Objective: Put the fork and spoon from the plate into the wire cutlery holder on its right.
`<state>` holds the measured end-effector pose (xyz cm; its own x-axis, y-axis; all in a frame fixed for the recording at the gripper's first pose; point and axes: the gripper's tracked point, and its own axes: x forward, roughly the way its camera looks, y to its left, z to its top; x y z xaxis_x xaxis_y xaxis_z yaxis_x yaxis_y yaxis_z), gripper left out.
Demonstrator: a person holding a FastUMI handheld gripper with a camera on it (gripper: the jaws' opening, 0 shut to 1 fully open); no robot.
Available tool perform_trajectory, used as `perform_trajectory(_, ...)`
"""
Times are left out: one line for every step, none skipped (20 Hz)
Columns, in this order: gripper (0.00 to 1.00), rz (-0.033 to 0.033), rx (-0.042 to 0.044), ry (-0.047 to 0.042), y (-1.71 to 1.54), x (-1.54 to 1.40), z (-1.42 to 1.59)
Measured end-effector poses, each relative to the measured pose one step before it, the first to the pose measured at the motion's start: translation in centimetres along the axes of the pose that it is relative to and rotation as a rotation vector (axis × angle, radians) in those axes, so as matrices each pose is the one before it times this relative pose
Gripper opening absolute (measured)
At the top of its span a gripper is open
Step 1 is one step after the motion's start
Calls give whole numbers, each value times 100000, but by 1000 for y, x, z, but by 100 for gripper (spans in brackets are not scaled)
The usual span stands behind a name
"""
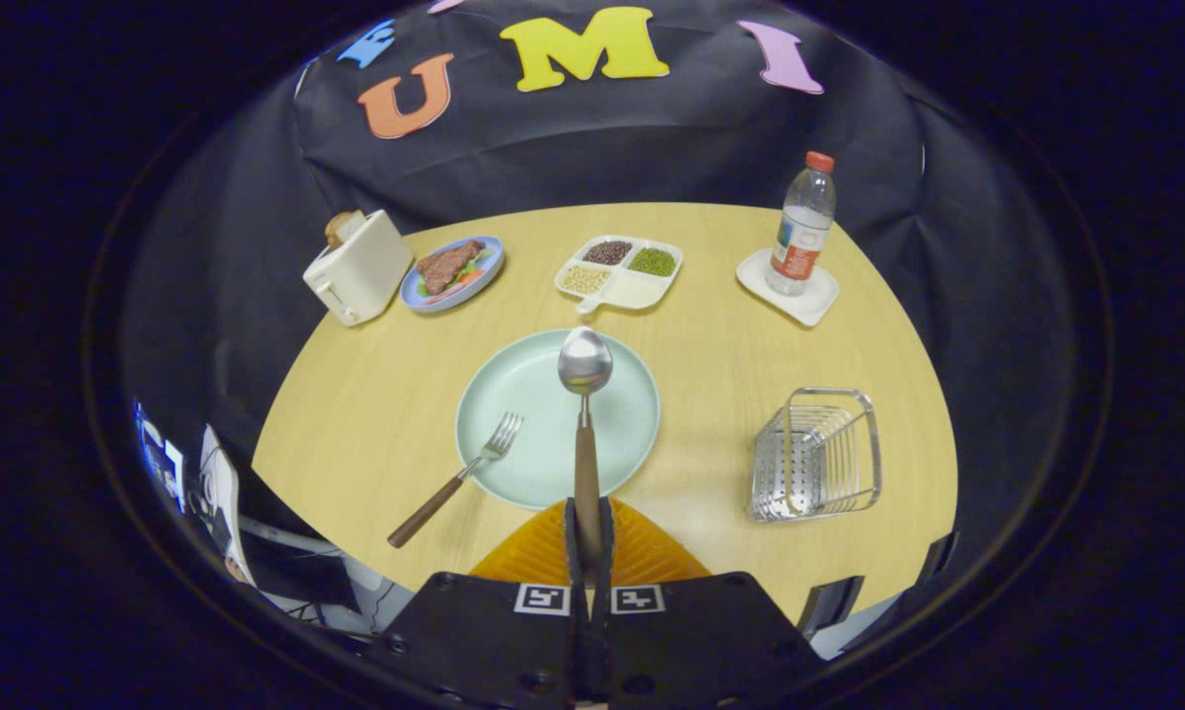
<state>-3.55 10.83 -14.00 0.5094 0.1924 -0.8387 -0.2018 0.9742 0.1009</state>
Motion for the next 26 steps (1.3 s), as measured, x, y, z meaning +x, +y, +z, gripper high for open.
perform_trajectory(0, -766, -71, -546, -887, -986, 470)
perform_trajectory(1, -1125, -321, -455, -963, -1060, 498)
perform_trajectory(0, -1407, -615, 15, -1039, -993, 115)
perform_trajectory(0, -1217, -352, 536, -1080, -958, 61)
perform_trajectory(0, -972, -878, 1256, -940, -903, -271)
perform_trajectory(0, -894, -1154, 1345, -1096, -778, -377)
perform_trajectory(0, -1353, -820, 1713, -1194, -797, -375)
perform_trajectory(0, -1188, 376, 1729, -1133, -468, -420)
perform_trajectory(1, -840, 1229, 1755, -837, -339, -396)
perform_trajectory(1, -65, 1767, 1775, -790, -248, -323)
perform_trajectory(0, -11, 2000, 1613, -679, -140, -356)
perform_trajectory(0, -454, 1772, 1372, -838, -100, -244)
perform_trajectory(0, -856, 1023, 1369, -740, 43, -330)
perform_trajectory(0, -909, 44, 1828, -813, 158, -336)
perform_trajectory(0, -701, 103, 2567, -478, 298, -577)
perform_trajectory(0, -426, 746, 2917, -557, 255, -684)
perform_trajectory(0, -235, 800, 2659, -349, 251, -580)
perform_trajectory(0, -267, 1038, 1712, -252, 264, -239)
perform_trajectory(1, -271, 818, 320, -101, 346, -92)
perform_trajectory(1, -596, 461, -63, -96, 240, 156)
perform_trajectory(1, -764, 283, -498, -58, 197, 242)
perform_trajectory(0, -678, 902, -407, -148, -18, 349)
perform_trajectory(0, -188, 1113, -211, 13, -48, 236)
perform_trajectory(4, -266, 937, -212, 37, -93, 174)
perform_trajectory(4, -132, 406, 135, 53, 222, 56)
perform_trajectory(4, -208, 184, 377, 17, 47, -37)
